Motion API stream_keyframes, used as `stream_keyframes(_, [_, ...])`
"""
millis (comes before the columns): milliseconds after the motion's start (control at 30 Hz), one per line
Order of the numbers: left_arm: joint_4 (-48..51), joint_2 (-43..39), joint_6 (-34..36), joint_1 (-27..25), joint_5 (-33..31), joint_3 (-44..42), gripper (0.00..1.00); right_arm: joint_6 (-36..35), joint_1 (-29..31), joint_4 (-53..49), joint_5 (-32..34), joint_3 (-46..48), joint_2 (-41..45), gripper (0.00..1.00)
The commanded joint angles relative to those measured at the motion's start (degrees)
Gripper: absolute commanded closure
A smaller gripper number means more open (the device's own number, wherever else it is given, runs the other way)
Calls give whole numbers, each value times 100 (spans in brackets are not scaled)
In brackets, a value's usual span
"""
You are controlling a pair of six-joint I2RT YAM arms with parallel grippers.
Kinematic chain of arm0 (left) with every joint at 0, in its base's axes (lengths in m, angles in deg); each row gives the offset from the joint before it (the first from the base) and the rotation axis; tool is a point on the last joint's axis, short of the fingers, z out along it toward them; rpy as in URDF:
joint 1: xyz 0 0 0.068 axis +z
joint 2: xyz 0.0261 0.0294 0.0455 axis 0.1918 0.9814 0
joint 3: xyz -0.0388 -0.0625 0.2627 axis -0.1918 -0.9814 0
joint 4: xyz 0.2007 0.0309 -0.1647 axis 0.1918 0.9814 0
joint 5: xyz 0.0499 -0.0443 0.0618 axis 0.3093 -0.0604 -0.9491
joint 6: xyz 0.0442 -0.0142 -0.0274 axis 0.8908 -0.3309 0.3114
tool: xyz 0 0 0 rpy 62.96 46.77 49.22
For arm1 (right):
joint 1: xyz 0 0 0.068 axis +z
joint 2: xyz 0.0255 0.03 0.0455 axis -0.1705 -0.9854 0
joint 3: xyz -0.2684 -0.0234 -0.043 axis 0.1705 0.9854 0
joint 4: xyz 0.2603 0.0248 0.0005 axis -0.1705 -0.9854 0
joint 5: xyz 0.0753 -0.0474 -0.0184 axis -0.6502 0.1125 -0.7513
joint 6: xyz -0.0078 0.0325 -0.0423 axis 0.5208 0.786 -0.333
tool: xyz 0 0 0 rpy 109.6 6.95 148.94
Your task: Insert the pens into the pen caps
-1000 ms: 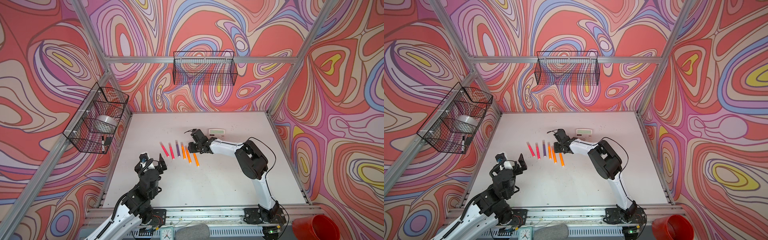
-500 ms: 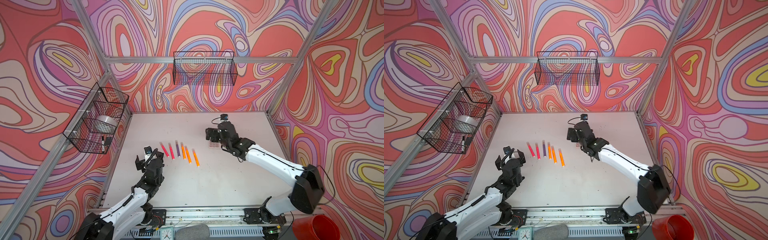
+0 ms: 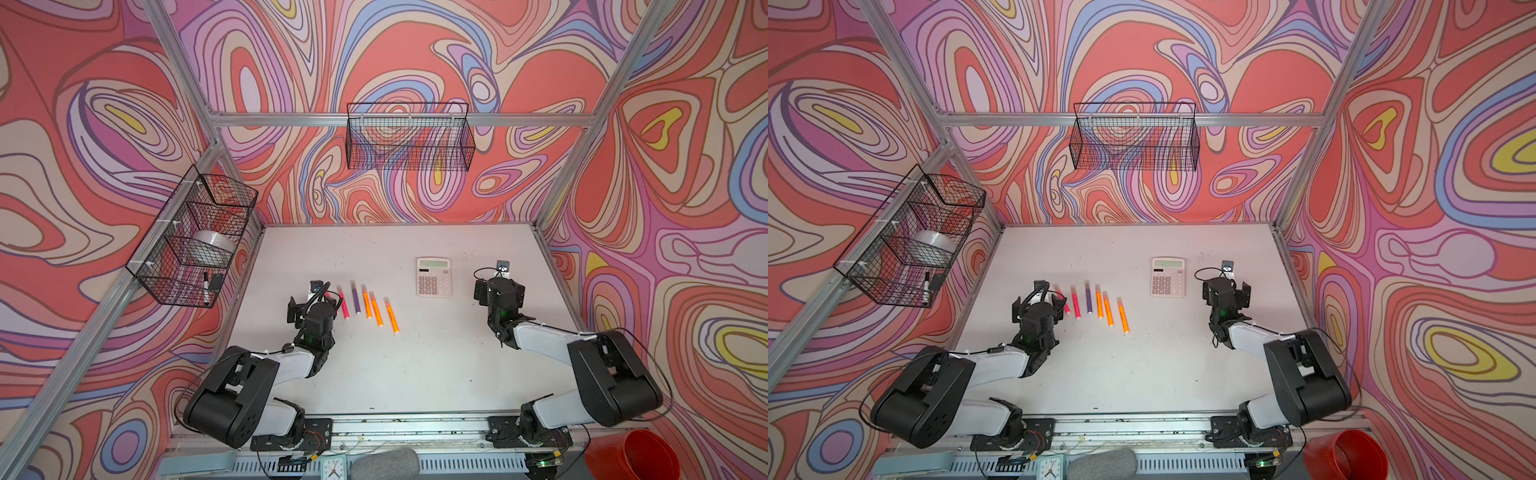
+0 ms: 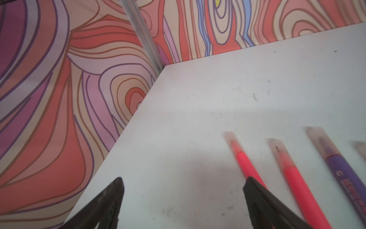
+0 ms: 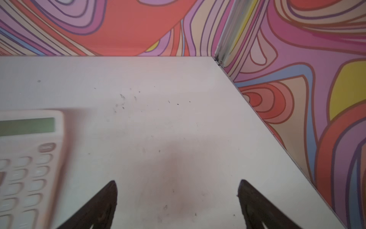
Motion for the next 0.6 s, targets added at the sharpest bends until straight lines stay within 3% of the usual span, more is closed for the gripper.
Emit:
stream_keyframes(0, [-974, 175, 484, 62, 476, -65, 3, -474, -25, 1396, -386, 73, -312, 2])
stream_keyframes(67, [-1077, 451, 562, 145, 453, 58, 2, -738, -120, 1780, -424, 122, -443, 2])
stream_keyframes(100, [-1280, 628, 592, 251, 609, 71, 3, -785, -225, 2001, -669, 223, -470, 2])
stream_keyframes(133, [-1470, 841, 562, 356, 654, 99, 2, -813, -480, 2689, -1397, 494, -615, 2])
stream_keyframes(200, [-1161, 785, 337, 507, 631, 229, 1, -319, -946, 2772, -1798, 624, -644, 2])
stream_keyframes(267, [-278, 443, -106, 909, 1480, 318, 3, -235, -1256, 3205, -2340, 636, -1035, 3])
stream_keyframes(300, [-202, 439, -262, 1126, 1842, 319, 5, -256, -1270, 2613, -2628, 478, -866, 3])
stream_keyframes(400, [-320, 806, -683, 1667, 2599, 365, 6, -318, -1273, 2720, -2632, 493, -900, 2])
stream_keyframes(433, [-550, 931, -574, 1676, 2682, 377, 7, -307, -1278, 2817, -2578, 480, -964, 2])
stream_keyframes(500, [183, 710, -715, 1726, 2810, 537, 6, -274, -1277, 2650, -2597, 434, -925, 2])
stream_keyframes(567, [-443, 877, -645, 1742, 2770, 382, 0, -272, -1275, 2649, -2624, 430, -944, 2])
